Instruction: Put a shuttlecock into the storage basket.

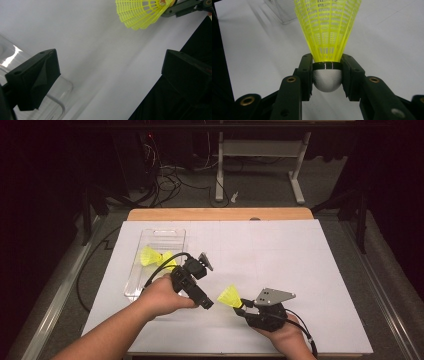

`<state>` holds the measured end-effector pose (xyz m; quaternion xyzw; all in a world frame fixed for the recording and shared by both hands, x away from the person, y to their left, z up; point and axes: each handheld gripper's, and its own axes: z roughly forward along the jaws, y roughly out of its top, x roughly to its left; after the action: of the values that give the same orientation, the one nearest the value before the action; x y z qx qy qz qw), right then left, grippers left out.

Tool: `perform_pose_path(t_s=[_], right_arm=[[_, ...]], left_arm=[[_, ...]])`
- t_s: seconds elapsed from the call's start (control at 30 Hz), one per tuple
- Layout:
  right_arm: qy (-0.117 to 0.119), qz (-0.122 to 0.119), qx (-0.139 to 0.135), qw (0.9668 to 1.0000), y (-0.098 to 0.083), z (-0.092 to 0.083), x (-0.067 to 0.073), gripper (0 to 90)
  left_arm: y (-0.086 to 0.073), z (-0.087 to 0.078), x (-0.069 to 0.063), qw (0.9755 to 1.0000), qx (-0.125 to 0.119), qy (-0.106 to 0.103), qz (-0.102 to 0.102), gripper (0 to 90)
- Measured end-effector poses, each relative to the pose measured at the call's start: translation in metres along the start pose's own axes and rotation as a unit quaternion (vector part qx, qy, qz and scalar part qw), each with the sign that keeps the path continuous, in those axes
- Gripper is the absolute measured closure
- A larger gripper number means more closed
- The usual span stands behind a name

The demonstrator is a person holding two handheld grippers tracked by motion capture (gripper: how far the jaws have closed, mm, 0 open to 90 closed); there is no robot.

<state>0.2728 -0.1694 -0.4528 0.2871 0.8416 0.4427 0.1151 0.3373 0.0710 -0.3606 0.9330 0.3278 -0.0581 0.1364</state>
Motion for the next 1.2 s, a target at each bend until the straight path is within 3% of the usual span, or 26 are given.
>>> perform_pose_path(t_s=[0.33,0.7,0.9,1.2], right_arm=[[0.007,-0.001,0.000,1.0000,0.002,0.006,0.004,65.8],[0.016,-0.003,0.002,0.9999,0.004,0.011,0.007,65.8],[0.017,-0.002,0.003,0.9998,0.004,0.013,0.008,65.8],[0.019,-0.002,0.004,0.9998,0.005,0.014,0.008,65.8]], left_arm=[[0.008,0.006,-0.005,0.9999,0.002,-0.008,0.010,7.2],[0.020,0.016,-0.014,0.9991,0.005,-0.034,0.025,17.6],[0.023,0.022,-0.020,0.9986,0.001,-0.043,0.031,28.0],[0.023,0.020,-0.018,0.9975,0.001,-0.058,0.040,50.7]])
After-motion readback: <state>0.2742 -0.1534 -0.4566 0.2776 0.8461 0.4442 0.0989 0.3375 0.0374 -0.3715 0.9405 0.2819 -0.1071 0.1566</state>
